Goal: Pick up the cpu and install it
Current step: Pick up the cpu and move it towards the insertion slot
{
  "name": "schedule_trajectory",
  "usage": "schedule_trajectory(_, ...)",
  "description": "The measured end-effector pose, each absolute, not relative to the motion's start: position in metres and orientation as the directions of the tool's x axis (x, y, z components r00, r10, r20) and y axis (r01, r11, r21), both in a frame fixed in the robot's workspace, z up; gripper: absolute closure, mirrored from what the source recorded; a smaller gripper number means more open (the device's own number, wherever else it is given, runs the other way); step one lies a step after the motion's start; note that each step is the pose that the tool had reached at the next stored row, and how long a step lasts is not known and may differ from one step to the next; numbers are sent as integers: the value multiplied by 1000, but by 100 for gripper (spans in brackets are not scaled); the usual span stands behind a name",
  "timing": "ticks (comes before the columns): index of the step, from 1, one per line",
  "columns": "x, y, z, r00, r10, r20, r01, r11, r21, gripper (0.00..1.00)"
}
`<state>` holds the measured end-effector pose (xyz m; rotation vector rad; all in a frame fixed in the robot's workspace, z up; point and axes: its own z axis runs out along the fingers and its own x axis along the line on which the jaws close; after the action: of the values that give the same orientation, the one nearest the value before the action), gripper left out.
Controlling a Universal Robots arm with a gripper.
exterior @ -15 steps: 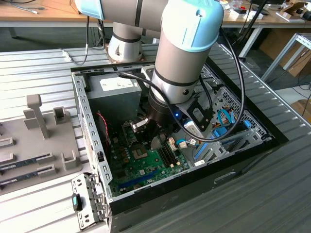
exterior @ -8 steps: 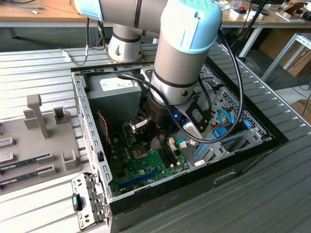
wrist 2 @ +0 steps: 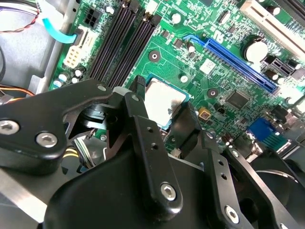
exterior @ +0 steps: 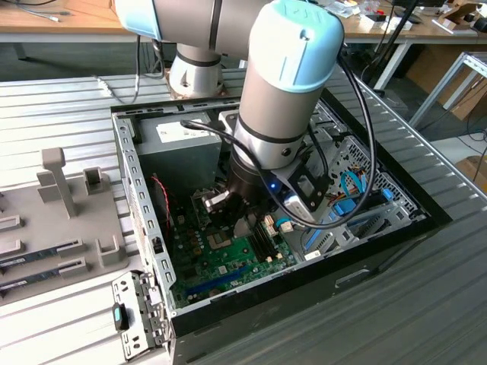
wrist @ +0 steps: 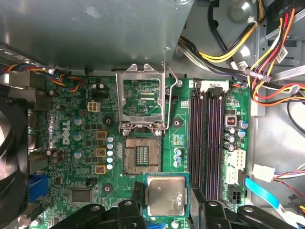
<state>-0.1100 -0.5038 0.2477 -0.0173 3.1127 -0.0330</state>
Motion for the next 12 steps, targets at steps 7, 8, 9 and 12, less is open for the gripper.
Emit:
schedule_trajectory(7,-110,-504,243,-1000,-11,-29,-11,1000,-21,53)
schedule_trajectory(8,-110,-504,242,-1000,-11,-29,-11,1000,-21,53)
schedule_trajectory(9,-110,-504,241,-1000,-11,-29,-11,1000,-21,53)
schedule_trajectory(12,-110,-504,240,-1000,-11,-29,-11,1000,-21,53)
